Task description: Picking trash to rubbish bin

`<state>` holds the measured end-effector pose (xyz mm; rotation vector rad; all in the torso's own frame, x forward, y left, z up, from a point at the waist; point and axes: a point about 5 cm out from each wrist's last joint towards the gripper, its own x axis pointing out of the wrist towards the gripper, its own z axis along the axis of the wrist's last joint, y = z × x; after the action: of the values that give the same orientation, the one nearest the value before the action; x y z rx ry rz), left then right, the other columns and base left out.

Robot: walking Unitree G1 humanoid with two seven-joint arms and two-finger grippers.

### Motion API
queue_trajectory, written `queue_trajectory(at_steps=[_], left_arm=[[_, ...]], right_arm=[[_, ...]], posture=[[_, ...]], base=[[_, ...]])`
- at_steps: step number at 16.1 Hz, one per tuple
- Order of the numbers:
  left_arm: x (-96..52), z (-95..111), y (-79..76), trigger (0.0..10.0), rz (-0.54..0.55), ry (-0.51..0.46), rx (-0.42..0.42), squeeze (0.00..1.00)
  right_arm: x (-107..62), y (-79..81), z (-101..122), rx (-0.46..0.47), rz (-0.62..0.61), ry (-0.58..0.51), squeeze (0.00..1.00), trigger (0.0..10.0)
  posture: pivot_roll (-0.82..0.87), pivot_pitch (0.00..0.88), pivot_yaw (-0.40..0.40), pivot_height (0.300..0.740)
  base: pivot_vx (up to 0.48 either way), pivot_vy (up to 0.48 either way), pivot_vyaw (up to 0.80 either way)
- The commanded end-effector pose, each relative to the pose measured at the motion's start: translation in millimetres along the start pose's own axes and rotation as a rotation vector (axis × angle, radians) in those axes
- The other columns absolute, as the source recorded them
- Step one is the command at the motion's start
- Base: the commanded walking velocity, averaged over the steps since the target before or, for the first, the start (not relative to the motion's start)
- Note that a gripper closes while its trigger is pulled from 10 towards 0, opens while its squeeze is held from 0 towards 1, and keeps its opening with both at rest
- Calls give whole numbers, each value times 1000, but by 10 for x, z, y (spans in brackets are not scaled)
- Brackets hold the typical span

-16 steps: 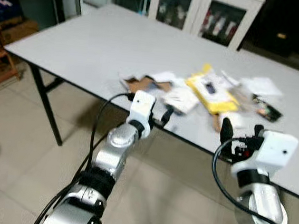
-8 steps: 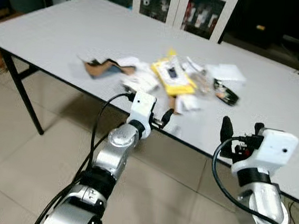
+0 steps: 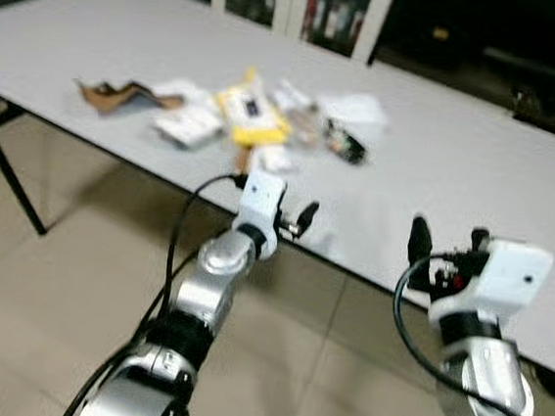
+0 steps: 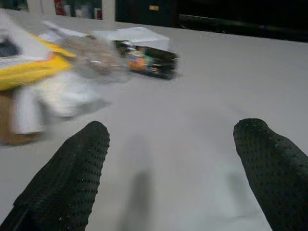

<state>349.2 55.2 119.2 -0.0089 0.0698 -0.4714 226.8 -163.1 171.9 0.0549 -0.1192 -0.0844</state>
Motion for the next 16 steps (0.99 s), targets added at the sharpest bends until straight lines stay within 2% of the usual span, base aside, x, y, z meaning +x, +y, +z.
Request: queue_trajectory(at_steps=[1,3,7,11,13,16], left_arm=[[22,30,-68,10000,-17,-9,-3,0],[21,41,-28,10000,0,-10,-3,0],[10,49,29,10000,32,-18,-15,0],[1,156,113,10000,81,-78,2,0],[-6,179,186,10000,105,-87,8,0],[-10,174,187,10000,105,-83,12,0]], right_arm=[[-7,-63,-7,-10,-26,4,0,10000],[12,-68,5,-12,-28,-6,0,10000],[44,-86,14,-22,-22,-16,0,10000],[70,-48,18,-35,16,-14,0,10000],[74,0,20,-39,44,-17,0,10000],[85,39,20,-44,63,-21,0,10000]], posture=[[79,52,-56,740],[79,52,-56,740],[91,59,-53,740],[93,64,-60,740],[95,69,-59,740],[97,69,-55,740]], base=[[0,0,-425],[0,0,-450],[0,0,0],[0,0,0],[296,0,0],[441,0,0]])
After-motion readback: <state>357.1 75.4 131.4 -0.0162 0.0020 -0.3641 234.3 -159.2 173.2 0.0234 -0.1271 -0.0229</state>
